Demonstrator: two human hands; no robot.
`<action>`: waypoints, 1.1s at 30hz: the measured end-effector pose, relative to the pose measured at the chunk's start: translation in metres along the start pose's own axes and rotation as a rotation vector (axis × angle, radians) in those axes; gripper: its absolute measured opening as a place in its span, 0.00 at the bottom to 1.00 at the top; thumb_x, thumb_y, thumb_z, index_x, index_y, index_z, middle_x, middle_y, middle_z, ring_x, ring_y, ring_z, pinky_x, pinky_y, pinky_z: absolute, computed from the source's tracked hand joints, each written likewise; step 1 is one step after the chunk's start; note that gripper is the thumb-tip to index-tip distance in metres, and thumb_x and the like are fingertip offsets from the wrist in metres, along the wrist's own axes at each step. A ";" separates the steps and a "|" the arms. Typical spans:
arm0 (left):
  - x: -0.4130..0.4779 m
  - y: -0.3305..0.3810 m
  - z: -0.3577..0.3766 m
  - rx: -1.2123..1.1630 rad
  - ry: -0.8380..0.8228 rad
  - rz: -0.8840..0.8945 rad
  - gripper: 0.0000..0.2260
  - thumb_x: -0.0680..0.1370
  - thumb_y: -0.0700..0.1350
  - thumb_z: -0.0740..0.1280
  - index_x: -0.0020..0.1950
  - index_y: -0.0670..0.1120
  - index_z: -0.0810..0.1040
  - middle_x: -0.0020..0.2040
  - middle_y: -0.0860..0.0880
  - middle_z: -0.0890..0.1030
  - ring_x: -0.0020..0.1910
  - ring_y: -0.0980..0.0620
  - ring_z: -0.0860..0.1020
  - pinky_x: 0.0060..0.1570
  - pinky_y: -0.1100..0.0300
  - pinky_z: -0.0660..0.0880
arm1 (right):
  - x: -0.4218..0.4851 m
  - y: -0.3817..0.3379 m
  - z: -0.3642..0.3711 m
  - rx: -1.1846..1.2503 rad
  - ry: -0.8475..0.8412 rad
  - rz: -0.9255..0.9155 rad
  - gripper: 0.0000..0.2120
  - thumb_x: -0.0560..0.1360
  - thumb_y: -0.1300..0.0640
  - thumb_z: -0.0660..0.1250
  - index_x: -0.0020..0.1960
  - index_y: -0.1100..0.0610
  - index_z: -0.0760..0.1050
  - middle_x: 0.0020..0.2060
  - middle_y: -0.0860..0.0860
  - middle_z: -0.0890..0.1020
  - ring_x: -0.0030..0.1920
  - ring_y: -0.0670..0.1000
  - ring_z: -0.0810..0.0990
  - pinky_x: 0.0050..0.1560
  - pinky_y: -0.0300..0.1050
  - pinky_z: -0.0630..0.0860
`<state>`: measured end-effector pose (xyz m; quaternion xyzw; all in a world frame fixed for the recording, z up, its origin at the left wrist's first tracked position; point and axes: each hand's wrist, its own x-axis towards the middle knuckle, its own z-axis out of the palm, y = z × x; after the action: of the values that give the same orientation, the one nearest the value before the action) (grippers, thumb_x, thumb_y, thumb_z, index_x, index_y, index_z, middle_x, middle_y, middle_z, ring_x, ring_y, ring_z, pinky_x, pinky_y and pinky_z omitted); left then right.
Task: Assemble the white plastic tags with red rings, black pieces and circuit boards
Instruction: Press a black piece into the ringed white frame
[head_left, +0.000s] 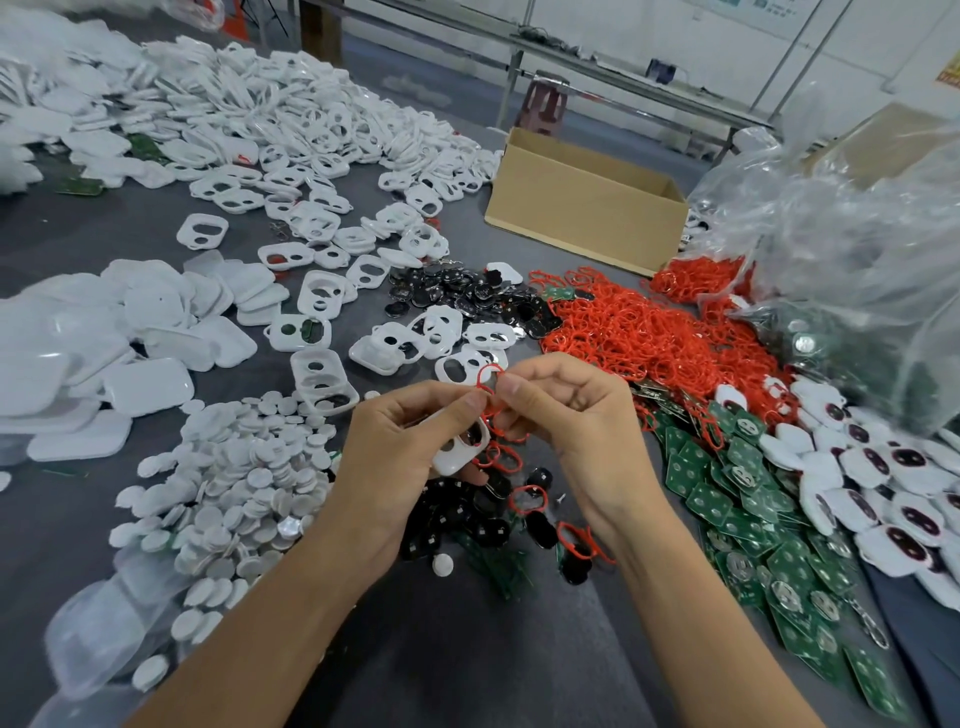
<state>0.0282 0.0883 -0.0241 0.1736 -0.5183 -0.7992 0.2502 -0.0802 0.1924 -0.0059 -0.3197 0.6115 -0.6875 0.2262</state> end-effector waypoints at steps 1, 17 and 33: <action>0.000 0.000 0.000 -0.004 0.007 0.012 0.07 0.66 0.50 0.73 0.39 0.48 0.86 0.34 0.49 0.83 0.31 0.52 0.82 0.29 0.61 0.78 | 0.000 0.001 0.000 0.010 0.002 0.005 0.03 0.70 0.61 0.73 0.42 0.60 0.81 0.34 0.56 0.83 0.32 0.50 0.80 0.36 0.40 0.77; 0.002 -0.006 0.000 0.078 0.163 0.179 0.03 0.72 0.40 0.74 0.40 0.47 0.86 0.33 0.48 0.82 0.30 0.52 0.79 0.27 0.61 0.77 | -0.002 0.001 0.006 -0.033 0.018 -0.003 0.08 0.71 0.69 0.70 0.46 0.58 0.78 0.38 0.54 0.84 0.35 0.51 0.82 0.37 0.40 0.78; 0.007 -0.007 -0.005 -0.108 0.038 0.023 0.18 0.70 0.42 0.70 0.60 0.50 0.81 0.44 0.46 0.82 0.45 0.50 0.82 0.44 0.55 0.81 | -0.002 -0.014 -0.003 -0.725 0.126 -0.423 0.10 0.68 0.61 0.77 0.48 0.56 0.83 0.38 0.50 0.83 0.38 0.49 0.81 0.44 0.45 0.79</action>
<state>0.0235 0.0829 -0.0322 0.1692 -0.4713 -0.8196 0.2782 -0.0797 0.1983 0.0078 -0.4543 0.7473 -0.4774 -0.0850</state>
